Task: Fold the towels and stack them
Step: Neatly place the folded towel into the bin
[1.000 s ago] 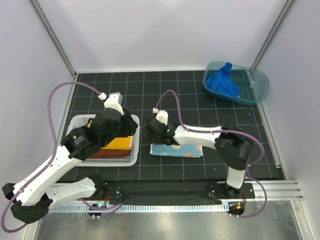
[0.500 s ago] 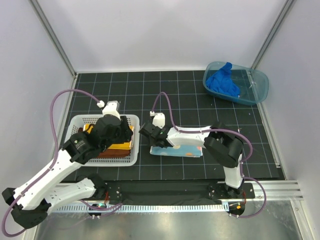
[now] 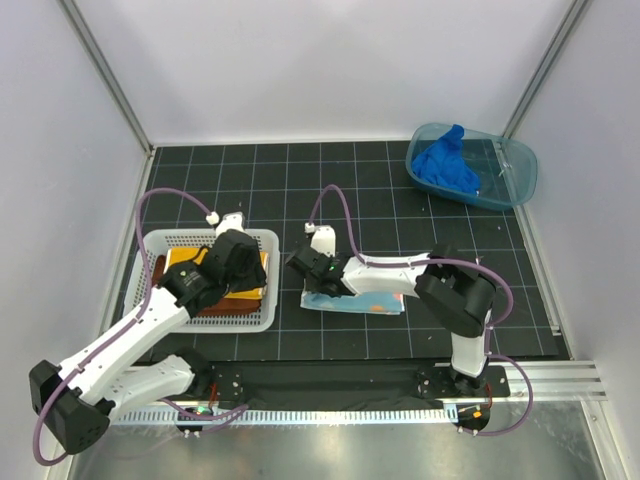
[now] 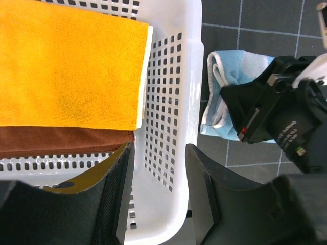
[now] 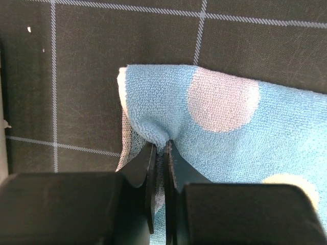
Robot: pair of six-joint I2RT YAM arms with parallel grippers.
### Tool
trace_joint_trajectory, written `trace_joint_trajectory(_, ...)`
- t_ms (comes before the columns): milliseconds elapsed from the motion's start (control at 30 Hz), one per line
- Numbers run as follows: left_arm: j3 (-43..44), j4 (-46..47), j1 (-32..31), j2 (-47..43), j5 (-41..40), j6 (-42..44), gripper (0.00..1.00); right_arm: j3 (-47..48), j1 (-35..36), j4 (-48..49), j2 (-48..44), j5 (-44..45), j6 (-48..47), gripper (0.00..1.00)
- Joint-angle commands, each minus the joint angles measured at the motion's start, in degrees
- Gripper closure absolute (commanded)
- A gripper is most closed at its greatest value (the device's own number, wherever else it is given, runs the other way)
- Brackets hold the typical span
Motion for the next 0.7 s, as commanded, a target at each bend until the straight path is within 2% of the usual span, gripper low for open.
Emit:
trace_joint_trajectory(0,-0.7,4.6,1.2,0.5,2.5,-0.5,0.53,-3.3,-1.3,-1.2,0.4,-4.9,0.1,0.95)
trace_joint_trajectory(67,-1.0,5.1,1.5,0.6,3.1,-0.4,0.53,-2.3,-1.3,-2.4,0.3,-4.4,-0.2,0.84)
trace_joint_trajectory(100,-1.0,5.3,1.6,0.6,3.4,-0.5,0.53,-1.7,-1.2,-2.9,0.1,-4.2,-0.2,0.73)
trace_joint_trajectory(200,-0.7,5.2,1.6,0.5,3.6,-0.2,0.54,-1.8,-0.6,-2.7,-2.0,-1.8,0.6,0.53)
trace_joint_trajectory(300,-0.3,4.9,1.7,0.0,3.4,0.0,0.55,0.1,0.6,-5.5,-3.1,1.3,0.9,0.38)
trace_joint_trajectory(400,0.0,4.7,1.8,-0.2,3.5,0.2,0.55,3.3,1.8,-8.6,-1.7,5.2,1.1,0.36)
trace_joint_trajectory(667,1.0,3.8,2.3,-0.9,4.1,1.1,0.55,7.2,2.2,-12.5,4.8,7.6,2.0,0.36)
